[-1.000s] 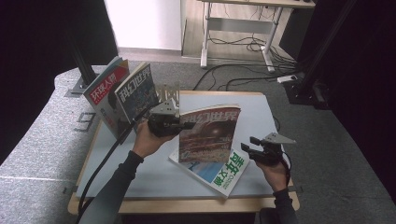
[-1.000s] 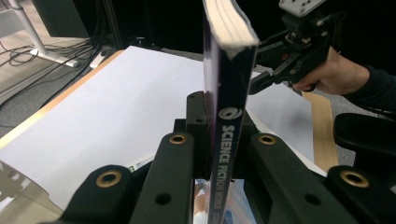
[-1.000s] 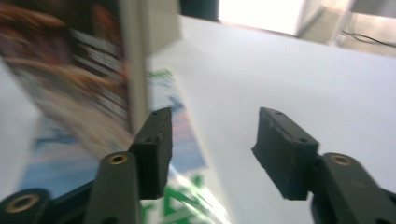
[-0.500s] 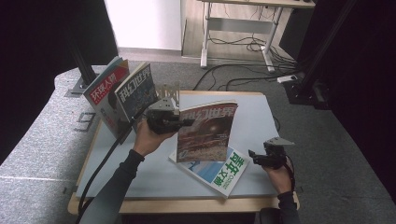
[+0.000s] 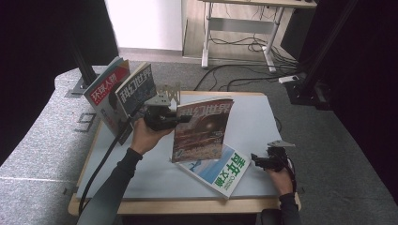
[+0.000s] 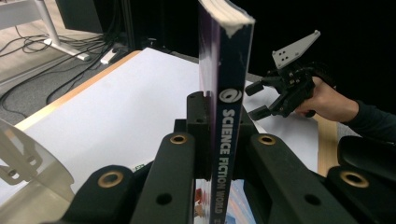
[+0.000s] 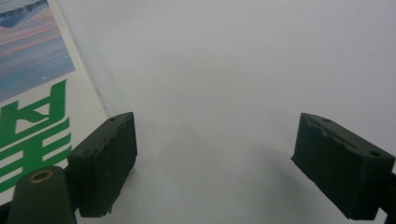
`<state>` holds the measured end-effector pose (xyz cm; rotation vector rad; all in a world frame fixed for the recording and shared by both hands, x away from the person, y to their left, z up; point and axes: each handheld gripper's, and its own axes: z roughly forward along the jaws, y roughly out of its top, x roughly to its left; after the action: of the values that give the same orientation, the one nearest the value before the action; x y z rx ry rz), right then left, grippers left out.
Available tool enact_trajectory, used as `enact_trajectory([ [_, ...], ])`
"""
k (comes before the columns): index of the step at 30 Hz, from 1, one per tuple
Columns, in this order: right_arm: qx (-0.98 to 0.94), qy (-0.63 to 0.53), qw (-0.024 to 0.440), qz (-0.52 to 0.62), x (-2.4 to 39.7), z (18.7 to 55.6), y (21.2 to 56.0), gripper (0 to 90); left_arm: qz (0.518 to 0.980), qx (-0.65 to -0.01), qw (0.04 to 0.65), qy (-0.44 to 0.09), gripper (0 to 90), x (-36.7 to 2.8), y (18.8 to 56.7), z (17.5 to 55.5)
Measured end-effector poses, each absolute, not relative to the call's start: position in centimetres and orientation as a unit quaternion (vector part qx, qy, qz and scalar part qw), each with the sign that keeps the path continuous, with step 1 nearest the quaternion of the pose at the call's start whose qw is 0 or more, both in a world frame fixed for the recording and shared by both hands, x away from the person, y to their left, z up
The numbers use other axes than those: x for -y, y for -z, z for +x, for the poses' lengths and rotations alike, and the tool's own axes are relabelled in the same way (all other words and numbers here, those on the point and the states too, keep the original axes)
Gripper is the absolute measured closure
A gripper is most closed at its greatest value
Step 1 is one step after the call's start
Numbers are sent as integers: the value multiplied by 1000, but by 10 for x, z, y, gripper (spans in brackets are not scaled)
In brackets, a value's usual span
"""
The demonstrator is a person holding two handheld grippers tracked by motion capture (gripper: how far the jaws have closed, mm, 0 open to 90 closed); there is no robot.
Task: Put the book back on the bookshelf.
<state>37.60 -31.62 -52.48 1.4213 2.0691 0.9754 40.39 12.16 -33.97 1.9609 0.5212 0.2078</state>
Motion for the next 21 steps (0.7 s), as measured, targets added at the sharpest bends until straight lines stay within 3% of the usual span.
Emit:
enact_trajectory([
  [12, -755, -335, 223, 518, 318, 377, 536, 110, 813, -241, 521, -97, 841, -134, 330, 407],
  [21, -754, -336, 222, 519, 318, 377, 536, 109, 812, -258, 505, -134, 841, -146, 319, 408],
])
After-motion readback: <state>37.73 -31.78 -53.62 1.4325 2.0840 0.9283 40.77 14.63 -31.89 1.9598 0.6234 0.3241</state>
